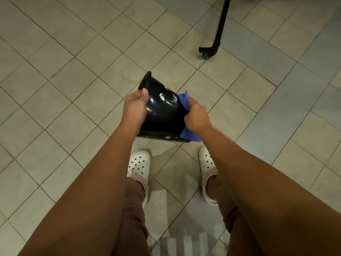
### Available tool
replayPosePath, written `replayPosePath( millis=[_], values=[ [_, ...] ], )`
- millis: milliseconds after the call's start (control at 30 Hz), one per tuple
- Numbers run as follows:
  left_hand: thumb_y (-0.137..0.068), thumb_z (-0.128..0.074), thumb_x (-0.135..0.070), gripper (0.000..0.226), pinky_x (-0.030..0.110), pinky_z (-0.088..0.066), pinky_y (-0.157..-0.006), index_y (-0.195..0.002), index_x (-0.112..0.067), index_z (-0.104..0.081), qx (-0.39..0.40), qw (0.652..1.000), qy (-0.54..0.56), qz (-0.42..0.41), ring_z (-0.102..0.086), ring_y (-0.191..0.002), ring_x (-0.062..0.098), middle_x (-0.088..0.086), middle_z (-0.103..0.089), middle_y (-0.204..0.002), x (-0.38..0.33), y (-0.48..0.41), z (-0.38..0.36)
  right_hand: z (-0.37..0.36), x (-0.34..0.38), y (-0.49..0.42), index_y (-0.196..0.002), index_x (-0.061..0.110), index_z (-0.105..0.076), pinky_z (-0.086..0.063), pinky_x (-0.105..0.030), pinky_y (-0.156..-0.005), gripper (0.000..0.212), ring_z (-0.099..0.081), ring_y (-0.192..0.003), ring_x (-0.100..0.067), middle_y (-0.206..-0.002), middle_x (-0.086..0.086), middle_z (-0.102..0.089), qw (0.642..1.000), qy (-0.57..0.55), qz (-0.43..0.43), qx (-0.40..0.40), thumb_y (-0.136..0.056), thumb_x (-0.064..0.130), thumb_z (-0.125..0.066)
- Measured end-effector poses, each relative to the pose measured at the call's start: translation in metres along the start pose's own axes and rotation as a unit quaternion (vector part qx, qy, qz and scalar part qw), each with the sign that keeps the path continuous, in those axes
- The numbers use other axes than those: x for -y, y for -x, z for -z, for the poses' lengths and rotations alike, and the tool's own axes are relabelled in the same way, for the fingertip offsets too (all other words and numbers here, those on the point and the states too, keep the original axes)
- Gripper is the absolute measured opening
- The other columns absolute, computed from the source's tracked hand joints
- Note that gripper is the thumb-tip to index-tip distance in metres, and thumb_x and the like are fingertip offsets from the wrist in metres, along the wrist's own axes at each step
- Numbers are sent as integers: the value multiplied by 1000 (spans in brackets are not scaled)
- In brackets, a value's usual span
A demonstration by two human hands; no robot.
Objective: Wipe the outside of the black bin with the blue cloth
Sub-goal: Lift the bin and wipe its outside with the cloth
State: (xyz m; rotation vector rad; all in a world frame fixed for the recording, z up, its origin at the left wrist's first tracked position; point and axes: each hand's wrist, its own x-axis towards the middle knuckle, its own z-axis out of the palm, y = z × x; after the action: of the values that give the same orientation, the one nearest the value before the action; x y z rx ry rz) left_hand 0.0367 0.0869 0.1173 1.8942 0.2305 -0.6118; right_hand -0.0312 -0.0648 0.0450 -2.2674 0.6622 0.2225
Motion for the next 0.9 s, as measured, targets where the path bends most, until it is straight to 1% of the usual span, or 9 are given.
replayPosePath(
  millis=[67, 133, 300, 433, 533, 633, 700, 800, 900],
  values=[
    [-106, -41, -34, 34, 39, -47, -97, -104, -12, -67, -3, 1000, -12, -6, -64, -102, 22, 9, -70, -105, 1, 1, 0, 3, -4, 0, -123, 6, -51, -44, -35, -92, 47, -53, -108, -31, -117, -13, -58, 999, 3, -35, 10, -78, -7, -44],
    [-105, -42, -34, 36, 41, -49, -97, -104, -10, -68, -13, 1000, -8, -10, -65, -101, 26, 11, -70, -104, 1, 0, 2, 1, 0, 3, -118, 3, -51, -44, -37, -93, 42, -52, -106, -32, -115, -14, -57, 999, 17, -40, -7, -77, -6, -45],
    [-106, -41, -33, 28, 28, -44, -77, -100, -19, -64, -24, 1000, 11, 7, -59, -85, 9, -5, -64, -89, -1, -4, 3, -8, 17, 9, -123, 0, -47, -38, -37, -102, 48, -45, -116, -30, -125, -15, -51, 998, 45, 20, -29, -76, -4, -50],
    [-105, -42, -35, 29, 35, -44, -95, -109, -20, -67, -11, 1000, 0, -10, -61, -98, 13, -6, -67, -98, -5, -4, 4, -2, 7, 1, -128, 2, -46, -40, -38, -102, 53, -48, -116, -30, -126, -13, -52, 1000, 25, 11, -11, -76, -7, -50],
    [-105, -42, -35, 29, 35, -45, -95, -101, -22, -68, -17, 1000, 0, -20, -63, -97, 13, -4, -69, -96, -4, -4, 5, 3, 2, -3, -133, 1, -40, -37, -39, -106, 55, -44, -123, -32, -134, -16, -47, 999, 34, -29, 2, -80, -5, -48],
    [-106, -42, -34, 30, 30, -45, -82, -88, -25, -64, -40, 999, 15, -11, -61, -89, 11, -4, -66, -90, -2, -4, 5, -3, 9, 4, -137, -3, -32, -26, -36, -112, 58, -34, -130, -31, -141, -19, -38, 996, 80, -28, -3, -82, 0, -50],
    [-106, -41, -34, 31, 33, -45, -84, -84, -24, -62, -58, 998, 24, 2, -60, -88, 13, -3, -64, -89, -3, -6, 6, -11, 14, 11, -139, -4, -27, -22, -36, -115, 64, -28, -135, -33, -144, -21, -33, 996, 88, -22, -7, -82, 1, -53],
    [-106, -41, -35, 32, 39, -47, -95, -86, -20, -60, -69, 997, 34, 20, -62, -99, 24, 4, -63, -94, -5, -8, 9, -25, 21, 20, -143, -1, -24, -20, -37, -116, 74, -20, -139, -32, -148, -19, -29, 995, 89, 36, -12, -78, 0, -58],
    [-106, -40, -34, 32, 40, -48, -92, -86, -19, -59, -64, 997, 28, 29, -60, -95, 23, 5, -62, -93, -5, -9, 10, -23, 30, 19, -146, 5, -24, -16, -41, -118, 77, -14, -143, -29, -152, -14, -24, 991, 71, 112, -23, -77, -5, -56]
  ],
)
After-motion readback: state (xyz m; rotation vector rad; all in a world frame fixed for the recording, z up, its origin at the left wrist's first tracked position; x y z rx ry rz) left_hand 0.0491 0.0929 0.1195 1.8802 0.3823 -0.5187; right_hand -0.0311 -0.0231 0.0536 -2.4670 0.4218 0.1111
